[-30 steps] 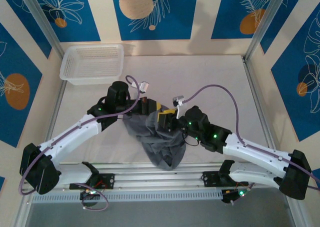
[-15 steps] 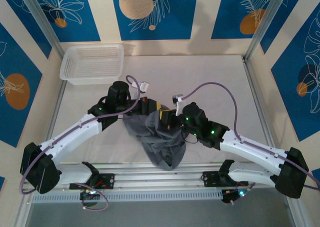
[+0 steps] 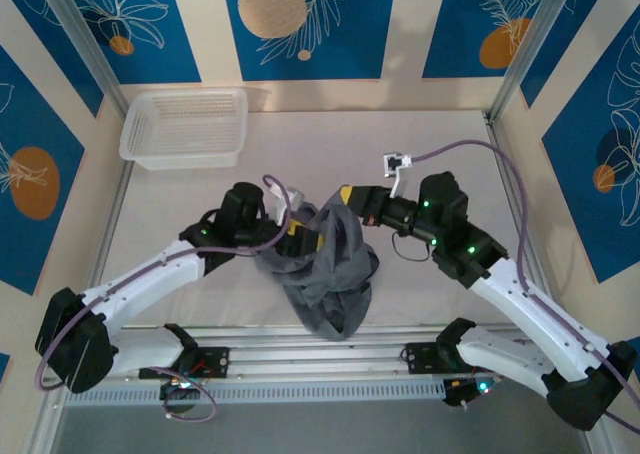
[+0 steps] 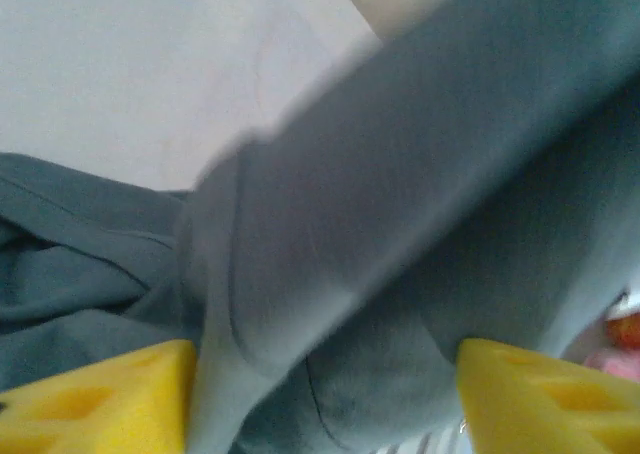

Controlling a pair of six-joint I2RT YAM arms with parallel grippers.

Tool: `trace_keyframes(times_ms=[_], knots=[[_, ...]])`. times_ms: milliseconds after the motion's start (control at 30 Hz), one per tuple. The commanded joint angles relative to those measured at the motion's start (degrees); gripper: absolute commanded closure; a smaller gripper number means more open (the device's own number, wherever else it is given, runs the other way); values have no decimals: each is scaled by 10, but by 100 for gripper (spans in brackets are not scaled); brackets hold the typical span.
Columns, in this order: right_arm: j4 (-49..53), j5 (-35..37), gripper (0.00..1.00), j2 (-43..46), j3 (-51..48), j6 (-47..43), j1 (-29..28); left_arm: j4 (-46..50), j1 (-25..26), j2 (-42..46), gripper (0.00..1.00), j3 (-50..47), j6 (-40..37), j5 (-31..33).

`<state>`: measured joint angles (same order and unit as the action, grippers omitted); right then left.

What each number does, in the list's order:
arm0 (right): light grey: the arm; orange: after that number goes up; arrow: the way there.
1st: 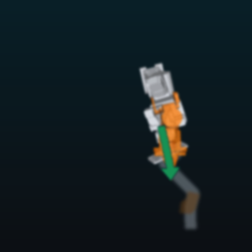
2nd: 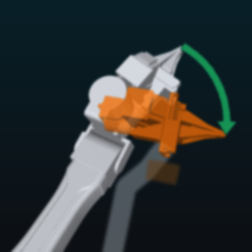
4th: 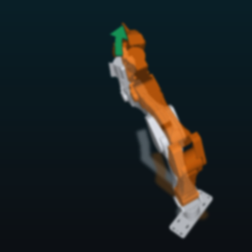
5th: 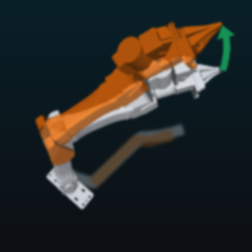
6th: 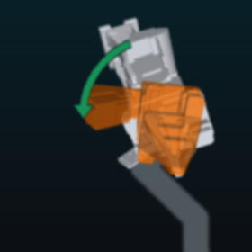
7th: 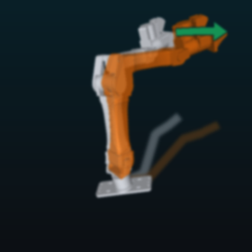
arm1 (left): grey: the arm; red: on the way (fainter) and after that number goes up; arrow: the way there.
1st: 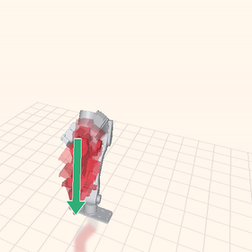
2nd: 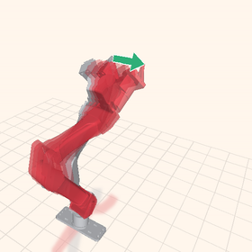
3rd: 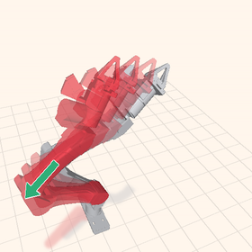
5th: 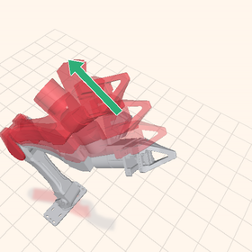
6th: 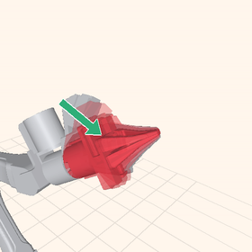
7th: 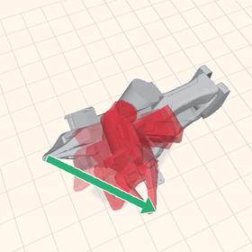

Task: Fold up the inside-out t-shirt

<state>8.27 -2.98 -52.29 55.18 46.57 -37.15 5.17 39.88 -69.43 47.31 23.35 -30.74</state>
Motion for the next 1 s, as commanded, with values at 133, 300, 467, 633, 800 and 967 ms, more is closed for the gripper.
trace_keyframes(times_ms=[133, 300, 467, 633, 800, 967], knots=[[122, -136, 100, -20, 109, 9, 54, -10, 38, -134, 24, -14, -59, 133], [182, -153, 100, -7, 142, 26, 101, -41, -1, -185, 70, -11, -58, 200], [143, -220, 100, 32, 142, 90, 173, -31, -104, -174, 74, 48, -74, 172], [108, -231, 100, 58, 109, 126, 196, -3, -127, -146, 60, 121, -122, 218], [29, -229, 100, 65, -25, 194, 196, -62, -123, -120, 43, 97, -76, 105], [1, -203, 100, 65, -100, 227, 197, -89, -50, -34, 30, 48, -77, 79]])
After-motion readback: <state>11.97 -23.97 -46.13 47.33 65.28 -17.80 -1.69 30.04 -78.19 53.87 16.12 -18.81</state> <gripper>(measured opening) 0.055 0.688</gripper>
